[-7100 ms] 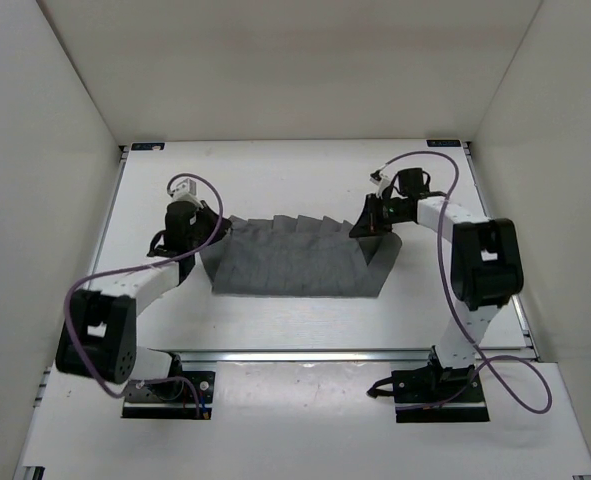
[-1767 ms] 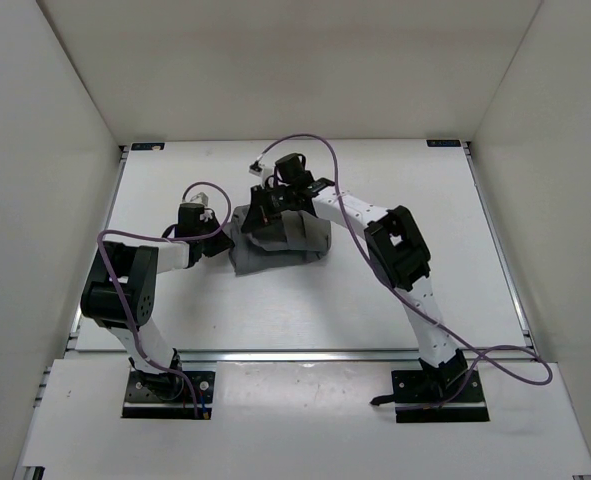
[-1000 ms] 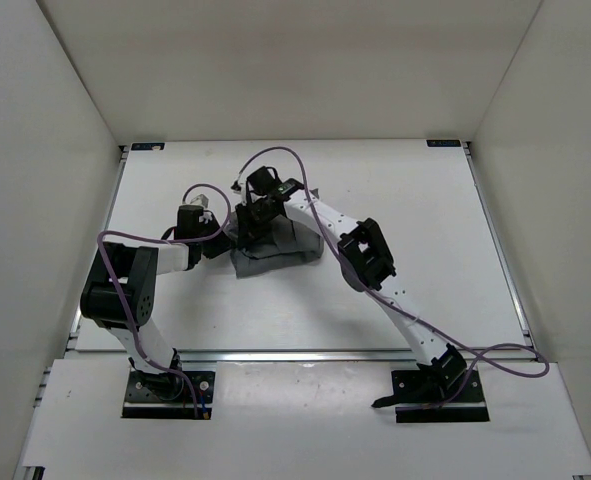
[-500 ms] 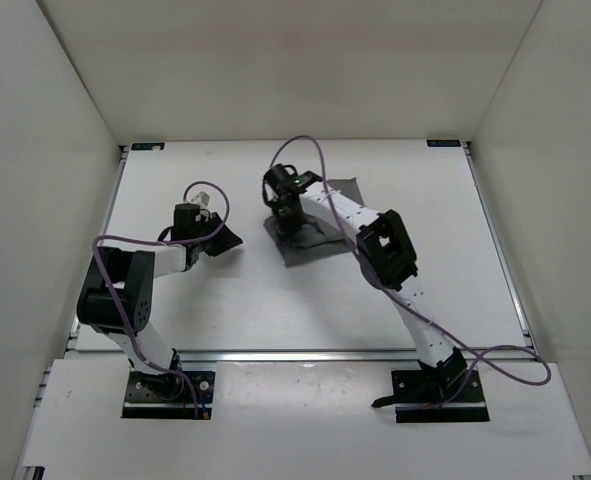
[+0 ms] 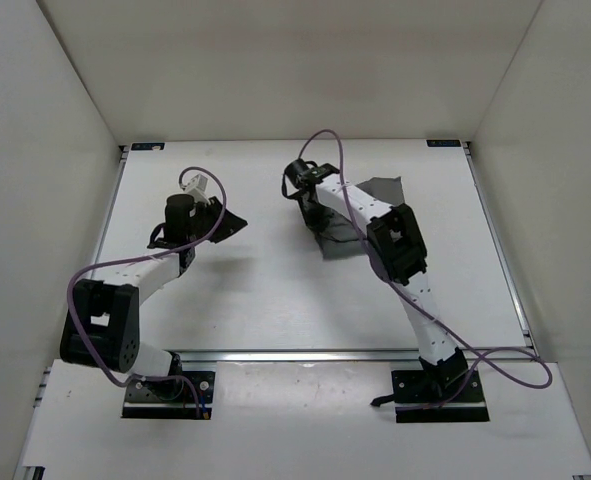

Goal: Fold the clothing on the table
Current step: Fold the skirt

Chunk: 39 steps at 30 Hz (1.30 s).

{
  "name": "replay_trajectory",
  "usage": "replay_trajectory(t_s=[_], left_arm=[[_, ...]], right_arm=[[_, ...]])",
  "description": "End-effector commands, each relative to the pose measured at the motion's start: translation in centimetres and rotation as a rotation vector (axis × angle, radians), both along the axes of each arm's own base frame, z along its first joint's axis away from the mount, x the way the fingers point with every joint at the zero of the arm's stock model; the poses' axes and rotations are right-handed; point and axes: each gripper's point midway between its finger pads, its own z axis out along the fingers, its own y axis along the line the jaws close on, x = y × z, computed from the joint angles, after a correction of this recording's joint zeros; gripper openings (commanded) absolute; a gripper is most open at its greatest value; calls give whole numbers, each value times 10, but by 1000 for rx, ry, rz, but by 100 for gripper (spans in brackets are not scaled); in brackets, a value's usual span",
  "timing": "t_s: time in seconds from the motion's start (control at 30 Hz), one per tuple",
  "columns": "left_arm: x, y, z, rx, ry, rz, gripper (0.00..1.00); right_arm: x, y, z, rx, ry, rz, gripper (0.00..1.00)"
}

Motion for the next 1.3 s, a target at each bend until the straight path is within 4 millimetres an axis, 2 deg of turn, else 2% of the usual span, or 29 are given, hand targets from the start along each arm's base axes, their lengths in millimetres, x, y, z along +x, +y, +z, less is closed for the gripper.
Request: replay_trajectory(t_s=[0.0, 0.03, 0.07, 0.1, 0.13, 0.17, 0.27, 0.37, 0.4, 0.47, 0.57, 0.63, 0.7, 0.77, 0.8, 0.83, 0.87, 0.9, 0.93, 0.97, 1.0, 1.03, 1.07, 1.1, 1.13, 1.17, 1.2, 1.23, 1.27], left_arm=[[-3, 8, 18, 17, -46, 27, 26], [-3, 13, 14, 21, -35, 43, 26], [-6, 14, 13, 31, -33, 44, 26], [-8, 16, 12, 37, -32, 41, 26], [-8, 17, 13, 41, -33, 49, 26], [-9, 19, 10, 54, -27, 50, 26], [-10, 21, 11, 63, -26, 46, 25], [-10, 23, 13, 58, -36, 53, 27], [-12, 22, 12, 59, -40, 51, 30], [-9, 22, 16, 58, -53, 54, 29], [-12, 19, 18, 51, -56, 28, 28], [-12, 22, 21, 64, -73, 29, 28], [-15, 18, 26, 53, -95, 8, 30], [-16, 17, 29, 44, -109, -4, 34], [-16, 18, 34, 43, -110, -11, 38], [-17, 14, 39, 53, -123, -34, 59], [-17, 11, 45, 62, -134, -48, 99], [-19, 12, 42, 82, -114, -35, 99], [-17, 14, 48, 93, -124, -28, 99], [-22, 8, 53, 98, -123, -51, 99], [-25, 7, 51, 107, -106, -57, 99], [-30, 5, 55, 105, -102, -76, 99], [-35, 0, 56, 116, -106, -101, 98], [-42, -6, 53, 127, -89, -125, 99], [-47, -3, 48, 170, -82, -121, 98], [-56, -13, 49, 196, -97, -160, 98], [-64, -13, 39, 227, -53, -152, 99], [-67, -9, 33, 241, -26, -123, 99], [-74, -11, 28, 257, -16, -146, 98]], right_arm=[[4, 64, -16, 72, 9, 88, 0], [9, 78, -18, 83, 6, 94, 0], [22, 88, -4, 124, -37, 76, 0], [25, 96, -13, 160, -22, 77, 0], [30, 102, -14, 203, -13, 66, 0], [40, 103, -6, 233, -33, 40, 0], [48, 93, -8, 208, -48, 27, 0], [42, 90, -11, 214, -9, 41, 0], [38, 93, -6, 228, -3, 51, 5], [35, 100, 11, 208, -46, 90, 13], [36, 105, 58, 207, -147, 151, 19], [31, 118, 91, 261, -195, 193, 30], [28, 118, 125, 272, -256, 212, 43], [19, 113, 180, 306, -345, 220, 52], [17, 108, 189, 311, -353, 218, 54], [9, 99, 206, 299, -380, 218, 55], [3, 86, 237, 310, -436, 203, 55], [-7, 70, 255, 303, -466, 201, 56], [-10, 62, 262, 299, -480, 196, 57], [-20, 41, 274, 288, -498, 175, 58], [-31, 19, 276, 278, -494, 153, 60], [-31, 2, 267, 266, -486, 132, 61], [-46, -11, 289, 307, -530, 132, 64], [-56, -29, 291, 335, -553, 112, 71], [-54, -42, 296, 353, -592, 84, 74], [-65, -53, 286, 375, -589, 80, 76], [-77, -69, 278, 381, -590, 76, 78], [-79, -86, 258, 358, -571, 54, 83], [-82, -92, 262, 378, -597, 57, 84]])
